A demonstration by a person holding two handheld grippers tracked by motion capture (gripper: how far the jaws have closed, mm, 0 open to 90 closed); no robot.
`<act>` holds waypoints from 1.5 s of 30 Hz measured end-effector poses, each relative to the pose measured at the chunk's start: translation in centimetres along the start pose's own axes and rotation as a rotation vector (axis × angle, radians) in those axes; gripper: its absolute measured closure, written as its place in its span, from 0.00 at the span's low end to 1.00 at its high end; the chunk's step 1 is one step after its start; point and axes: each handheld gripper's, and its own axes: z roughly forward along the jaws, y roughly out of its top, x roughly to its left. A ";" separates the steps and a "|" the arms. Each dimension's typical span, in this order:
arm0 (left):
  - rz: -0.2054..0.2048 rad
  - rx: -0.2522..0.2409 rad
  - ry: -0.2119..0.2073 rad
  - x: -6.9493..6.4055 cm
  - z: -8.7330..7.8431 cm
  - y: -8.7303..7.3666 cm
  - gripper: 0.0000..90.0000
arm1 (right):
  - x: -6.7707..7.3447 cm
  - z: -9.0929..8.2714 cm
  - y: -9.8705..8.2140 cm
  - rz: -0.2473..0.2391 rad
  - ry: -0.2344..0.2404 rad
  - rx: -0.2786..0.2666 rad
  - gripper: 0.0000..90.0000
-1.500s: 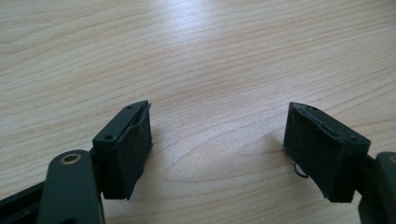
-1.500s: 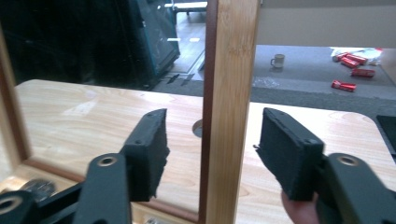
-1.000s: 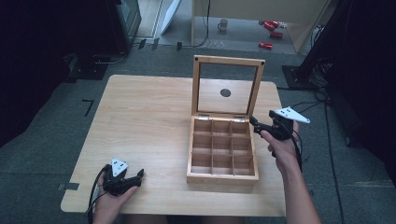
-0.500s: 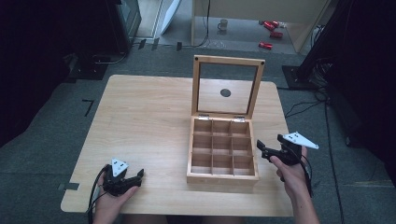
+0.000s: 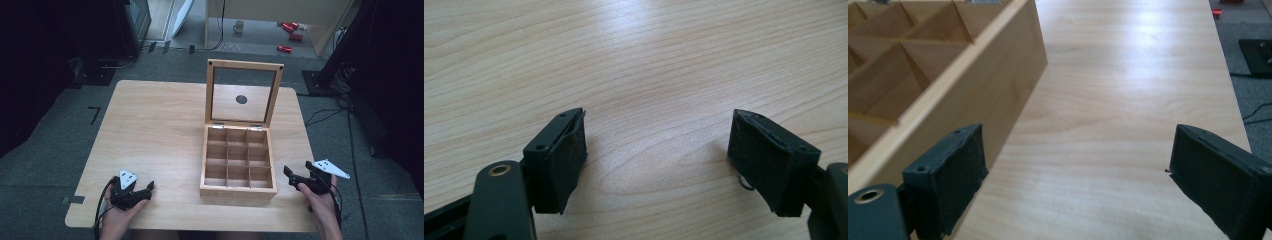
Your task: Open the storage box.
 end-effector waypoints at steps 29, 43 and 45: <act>0.000 0.001 0.000 -0.1 0.0 0.0 0.27 | -0.9 -2.3 -4.9 -0.016 -0.080 0.130 0.09; -0.001 0.001 0.002 -0.2 -0.1 -0.1 0.27 | 0.1 -2.2 -5.4 -0.082 -0.122 0.191 0.09; 0.000 0.001 0.003 -0.2 -0.1 -0.1 0.27 | 0.2 -2.2 -5.4 -0.082 -0.122 0.191 0.09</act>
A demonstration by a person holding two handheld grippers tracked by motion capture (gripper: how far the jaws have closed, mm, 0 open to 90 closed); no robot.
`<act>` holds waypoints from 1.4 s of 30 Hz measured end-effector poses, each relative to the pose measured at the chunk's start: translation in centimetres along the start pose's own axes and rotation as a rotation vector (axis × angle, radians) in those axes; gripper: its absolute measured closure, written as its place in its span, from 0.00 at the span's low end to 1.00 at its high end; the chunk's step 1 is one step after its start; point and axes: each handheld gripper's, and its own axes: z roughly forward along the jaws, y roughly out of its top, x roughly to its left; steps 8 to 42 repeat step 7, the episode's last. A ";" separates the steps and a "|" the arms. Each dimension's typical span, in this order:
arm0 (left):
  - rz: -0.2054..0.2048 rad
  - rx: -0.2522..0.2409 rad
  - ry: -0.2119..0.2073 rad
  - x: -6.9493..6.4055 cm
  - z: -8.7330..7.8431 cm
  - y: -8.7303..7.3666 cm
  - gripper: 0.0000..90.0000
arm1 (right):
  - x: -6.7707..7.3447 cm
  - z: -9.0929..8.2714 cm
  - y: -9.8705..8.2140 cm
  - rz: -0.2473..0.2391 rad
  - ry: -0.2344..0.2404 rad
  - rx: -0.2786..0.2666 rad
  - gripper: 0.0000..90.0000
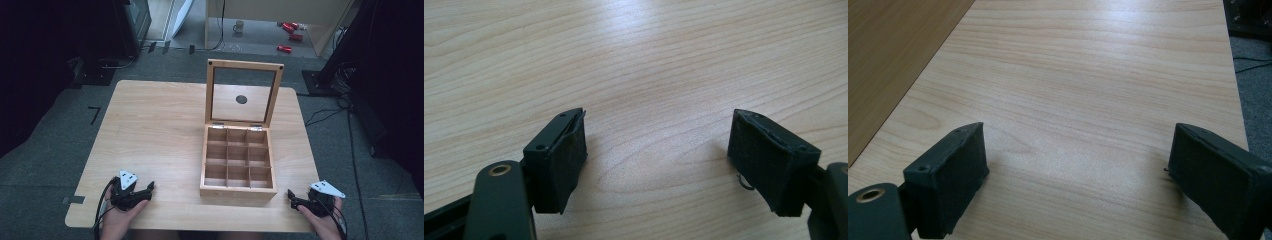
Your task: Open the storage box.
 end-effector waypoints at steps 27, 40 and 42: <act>0.004 0.000 -0.004 -0.1 0.0 0.0 0.27 | 0.0 0.0 0.0 0.000 0.001 0.000 0.09; 0.004 0.000 -0.004 -0.1 0.0 0.0 0.27 | 0.0 0.0 0.0 0.000 0.001 0.000 0.09; 0.004 0.000 -0.004 -0.1 0.0 0.0 0.27 | 0.0 0.0 0.0 0.000 0.001 0.000 0.09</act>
